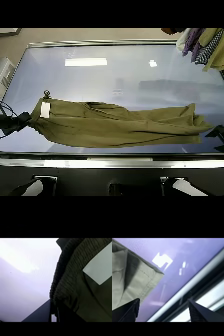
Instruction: Fold the clothes and pants, and hang the long-sleeved shirts on hangers.
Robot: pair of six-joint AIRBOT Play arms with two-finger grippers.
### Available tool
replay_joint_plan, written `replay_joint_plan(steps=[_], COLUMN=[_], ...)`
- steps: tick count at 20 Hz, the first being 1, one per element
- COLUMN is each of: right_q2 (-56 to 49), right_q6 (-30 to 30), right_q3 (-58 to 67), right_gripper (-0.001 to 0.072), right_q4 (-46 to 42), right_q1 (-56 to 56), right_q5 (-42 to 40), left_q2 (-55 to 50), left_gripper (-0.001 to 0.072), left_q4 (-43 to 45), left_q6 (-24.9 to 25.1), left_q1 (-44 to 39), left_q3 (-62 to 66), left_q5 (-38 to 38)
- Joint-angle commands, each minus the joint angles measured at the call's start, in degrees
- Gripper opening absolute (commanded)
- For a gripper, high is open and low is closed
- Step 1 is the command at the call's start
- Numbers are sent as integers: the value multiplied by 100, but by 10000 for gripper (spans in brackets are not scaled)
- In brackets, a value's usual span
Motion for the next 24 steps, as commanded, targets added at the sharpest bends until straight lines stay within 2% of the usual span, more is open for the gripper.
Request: replay_joint_plan(steps=[1, 8, 12, 15, 17, 18, 19, 20, 22, 24], right_q2=[4, -363, -590, -632, -695, -708, -695, -669, -527, -258], right_q6=[-459, -693, -715, -732, -822, -881, -942, -968, -966, -817], right_q3=[-595, -756, -756, -758, -761, -761, -758, -754, -754, -741], right_gripper=[650, 646, 551, 530, 409, 307, 142, 33, 28, 28], right_q4=[544, 1185, 1191, 1204, 1255, 1296, 1329, 1335, 1298, 1099], right_q1=[-136, -136, -136, -136, -136, -136, -136, -136, -136, -138], right_q5=[-758, -1274, -1357, -1370, -1320, -1287, -1250, -1211, -1191, -1169], left_q2=[-50, -72, -72, -72, -72, -72, -72, -72, -70, -70], left_gripper=[32, 33, 33, 33, 33, 33, 33, 33, 33, 32], left_q4=[-188, -208, -210, -210, -208, -208, -210, -210, -203, -201], left_q6=[-2, 13, 13, 13, 13, 13, 13, 15, 57, 302], left_q1=[-4, -7, -7, -7, -7, -4, -4, -4, 2, 2], left_q3=[-2, -2, -2, -2, -2, -2, -2, 0, 13, 116], left_q5=[31, 33, 33, 31, 33, 33, 28, 26, -15, -297])
